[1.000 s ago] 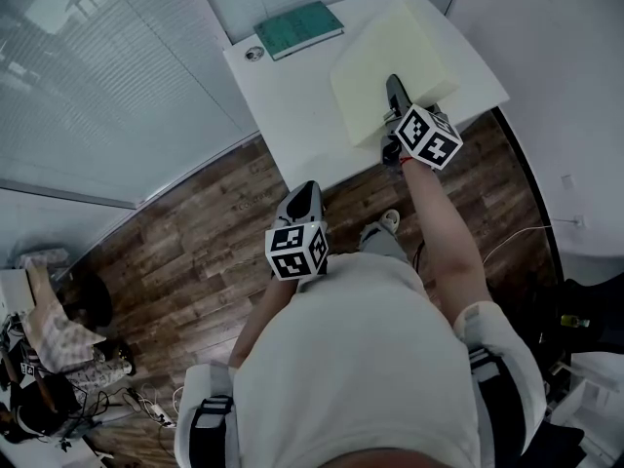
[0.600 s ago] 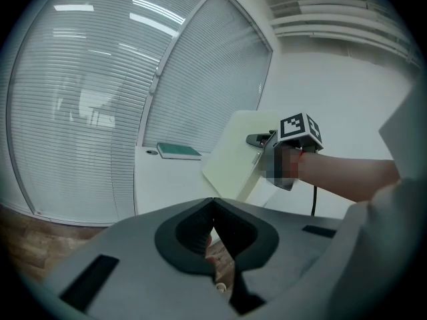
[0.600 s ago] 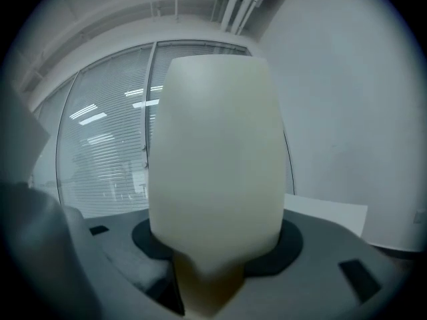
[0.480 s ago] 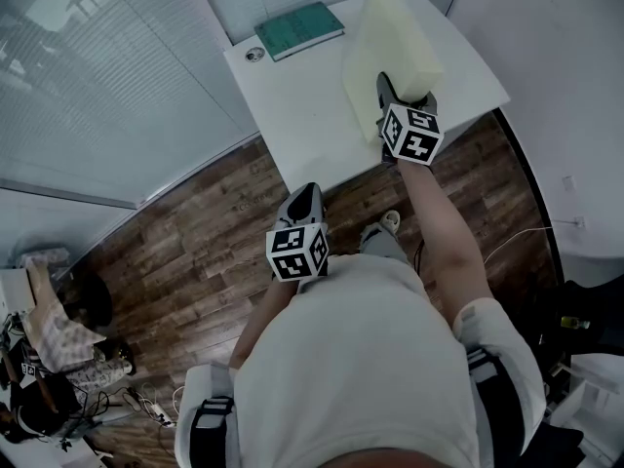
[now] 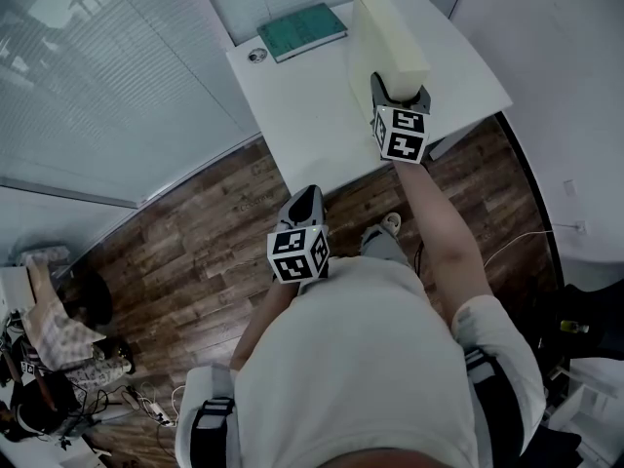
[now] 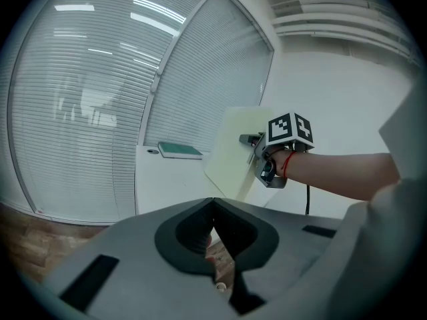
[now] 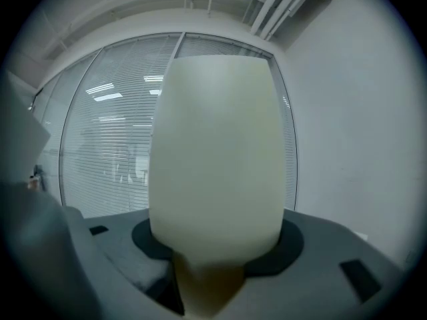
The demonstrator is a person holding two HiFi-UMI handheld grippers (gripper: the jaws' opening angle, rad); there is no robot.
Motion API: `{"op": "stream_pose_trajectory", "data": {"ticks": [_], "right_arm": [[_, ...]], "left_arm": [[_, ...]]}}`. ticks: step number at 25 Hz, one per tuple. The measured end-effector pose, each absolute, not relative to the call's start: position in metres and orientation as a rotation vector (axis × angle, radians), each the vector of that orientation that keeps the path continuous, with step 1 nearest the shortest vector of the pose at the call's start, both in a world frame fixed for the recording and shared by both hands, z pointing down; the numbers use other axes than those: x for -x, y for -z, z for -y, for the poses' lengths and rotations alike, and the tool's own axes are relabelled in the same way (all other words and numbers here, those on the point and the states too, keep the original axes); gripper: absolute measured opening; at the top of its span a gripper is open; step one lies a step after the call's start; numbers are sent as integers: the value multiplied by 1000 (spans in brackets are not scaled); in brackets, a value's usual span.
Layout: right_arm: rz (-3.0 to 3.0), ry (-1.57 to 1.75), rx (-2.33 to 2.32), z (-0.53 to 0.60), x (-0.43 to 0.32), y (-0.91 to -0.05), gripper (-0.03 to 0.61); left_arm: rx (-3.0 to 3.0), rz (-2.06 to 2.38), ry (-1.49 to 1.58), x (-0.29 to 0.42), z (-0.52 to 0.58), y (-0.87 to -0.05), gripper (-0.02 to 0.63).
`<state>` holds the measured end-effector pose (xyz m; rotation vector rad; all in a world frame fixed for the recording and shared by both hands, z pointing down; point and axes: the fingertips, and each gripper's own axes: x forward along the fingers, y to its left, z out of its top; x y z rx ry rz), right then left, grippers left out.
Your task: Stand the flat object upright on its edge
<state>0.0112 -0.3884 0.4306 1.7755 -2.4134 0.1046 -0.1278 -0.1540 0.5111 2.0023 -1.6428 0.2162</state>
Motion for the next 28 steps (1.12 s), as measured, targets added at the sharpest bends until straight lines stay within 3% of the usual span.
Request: {"op": "stream_pose_trajectory", "data": {"ticks": [28], "right_arm": [[2444, -81, -1694, 408, 6, -436, 295]], "left_arm": [[-1983, 1638, -216, 130, 158, -515, 20]]}}
